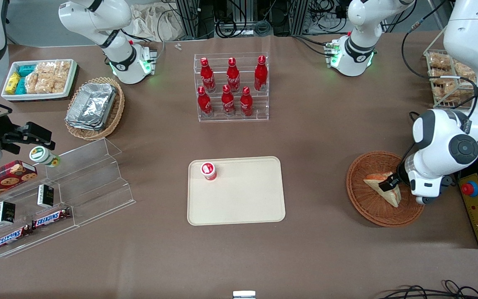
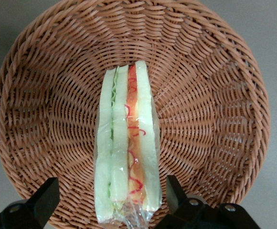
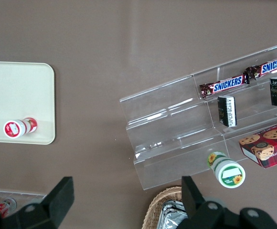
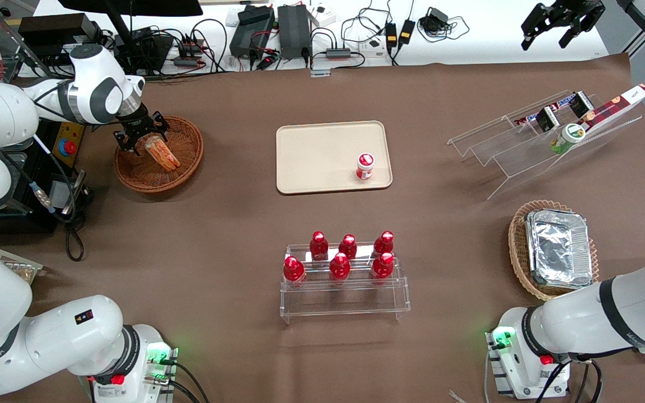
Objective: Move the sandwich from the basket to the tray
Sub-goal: 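Lower the left gripper around the wrapped sandwich and close it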
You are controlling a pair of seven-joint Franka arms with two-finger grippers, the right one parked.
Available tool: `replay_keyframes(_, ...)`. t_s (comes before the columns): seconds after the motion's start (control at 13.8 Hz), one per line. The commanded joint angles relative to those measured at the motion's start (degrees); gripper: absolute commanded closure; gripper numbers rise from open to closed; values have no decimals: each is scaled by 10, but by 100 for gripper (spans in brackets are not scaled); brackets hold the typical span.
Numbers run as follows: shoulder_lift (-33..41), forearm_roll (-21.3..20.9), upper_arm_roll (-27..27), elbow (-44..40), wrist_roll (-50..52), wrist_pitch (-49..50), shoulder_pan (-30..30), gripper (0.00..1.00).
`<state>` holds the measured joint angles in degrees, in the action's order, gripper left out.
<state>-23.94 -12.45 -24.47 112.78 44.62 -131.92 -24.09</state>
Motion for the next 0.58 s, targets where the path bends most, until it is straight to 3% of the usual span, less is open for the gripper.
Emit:
replay_keyframes(0.0, 0, -20, -3, 29, 14, -46, -6, 1)
replay_keyframes(0.29, -24, -20, 5, 31, 23, -74, -4, 1)
replay_keyframes(0.36, -25, -19, 5, 28, 28, -75, -4, 8)
replay_keyframes(0.44, -30, -19, 5, 23, 44, -75, -3, 40)
replay_keyframes(0.51, -32, -20, 4, 18, 49, -74, -2, 49)
